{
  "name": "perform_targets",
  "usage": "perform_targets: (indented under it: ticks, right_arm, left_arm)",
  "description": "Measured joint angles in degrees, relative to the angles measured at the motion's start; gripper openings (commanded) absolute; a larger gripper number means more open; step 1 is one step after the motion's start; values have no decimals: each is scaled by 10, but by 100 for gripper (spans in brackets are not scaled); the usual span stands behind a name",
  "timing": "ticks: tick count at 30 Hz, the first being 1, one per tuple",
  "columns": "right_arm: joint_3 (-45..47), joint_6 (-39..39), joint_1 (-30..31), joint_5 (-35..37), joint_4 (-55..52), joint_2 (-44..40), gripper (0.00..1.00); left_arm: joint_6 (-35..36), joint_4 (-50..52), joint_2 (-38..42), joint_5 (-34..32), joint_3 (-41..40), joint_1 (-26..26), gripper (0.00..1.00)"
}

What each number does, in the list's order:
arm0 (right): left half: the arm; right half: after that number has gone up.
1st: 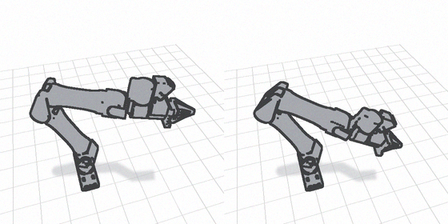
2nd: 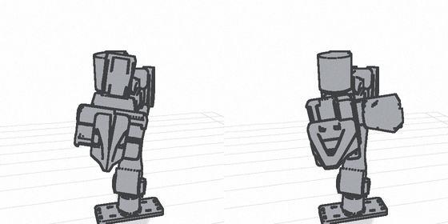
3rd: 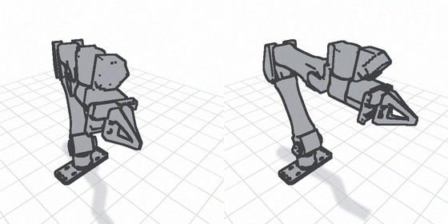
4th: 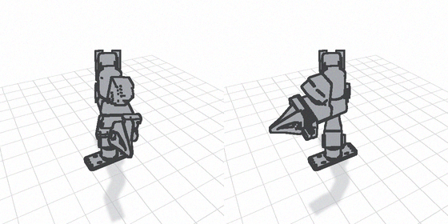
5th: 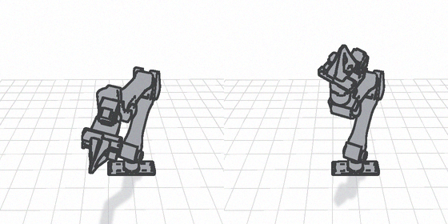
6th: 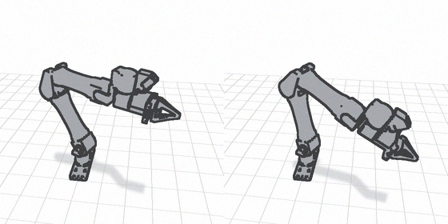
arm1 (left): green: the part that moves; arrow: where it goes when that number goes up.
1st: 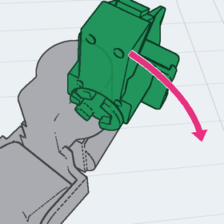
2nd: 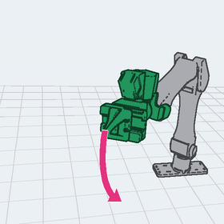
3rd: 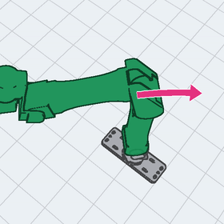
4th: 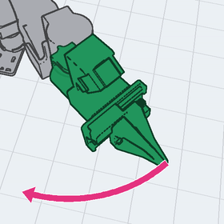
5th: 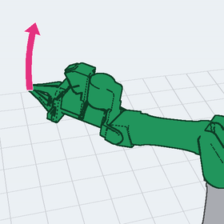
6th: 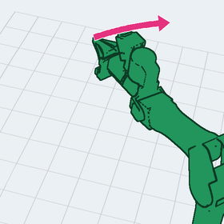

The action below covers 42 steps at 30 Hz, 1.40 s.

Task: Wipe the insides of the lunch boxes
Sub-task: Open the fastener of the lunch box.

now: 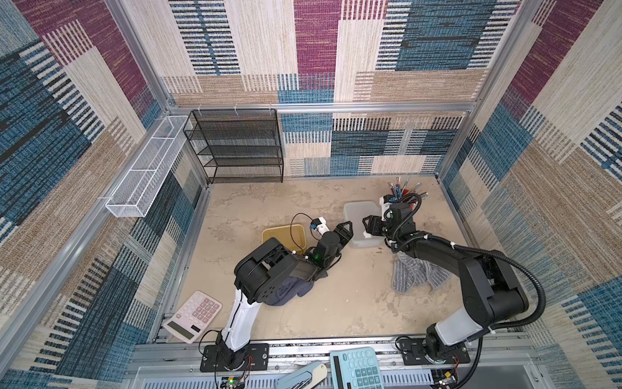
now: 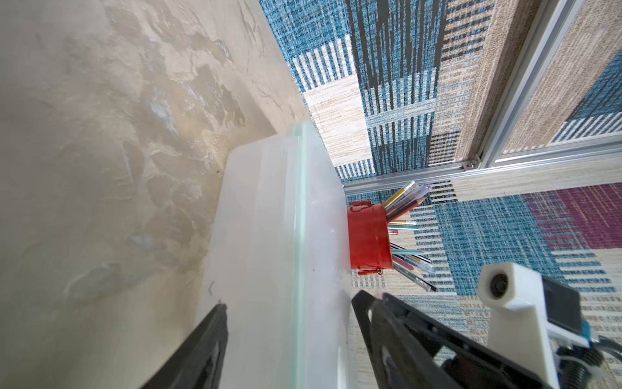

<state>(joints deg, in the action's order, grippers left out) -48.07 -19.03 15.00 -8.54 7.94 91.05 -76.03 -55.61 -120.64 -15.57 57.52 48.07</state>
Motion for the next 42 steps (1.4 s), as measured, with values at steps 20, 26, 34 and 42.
perform_targets:
  ticks: [20,26,34,42]
  right_arm:
    - [47,10,-10,-66,20,-35,65]
    - [58,11,-10,-73,29,-39,66]
    - [54,14,-9,-54,0,-49,66]
    - [73,21,-9,-43,77,-20,62]
  left_arm:
    - [-1,-33,-24,-69,-1,45,69]
    - [-3,-50,-37,-72,0,45,68]
    - [-2,-66,-46,-78,12,45,67]
    - [-5,-87,-73,-83,22,44,63]
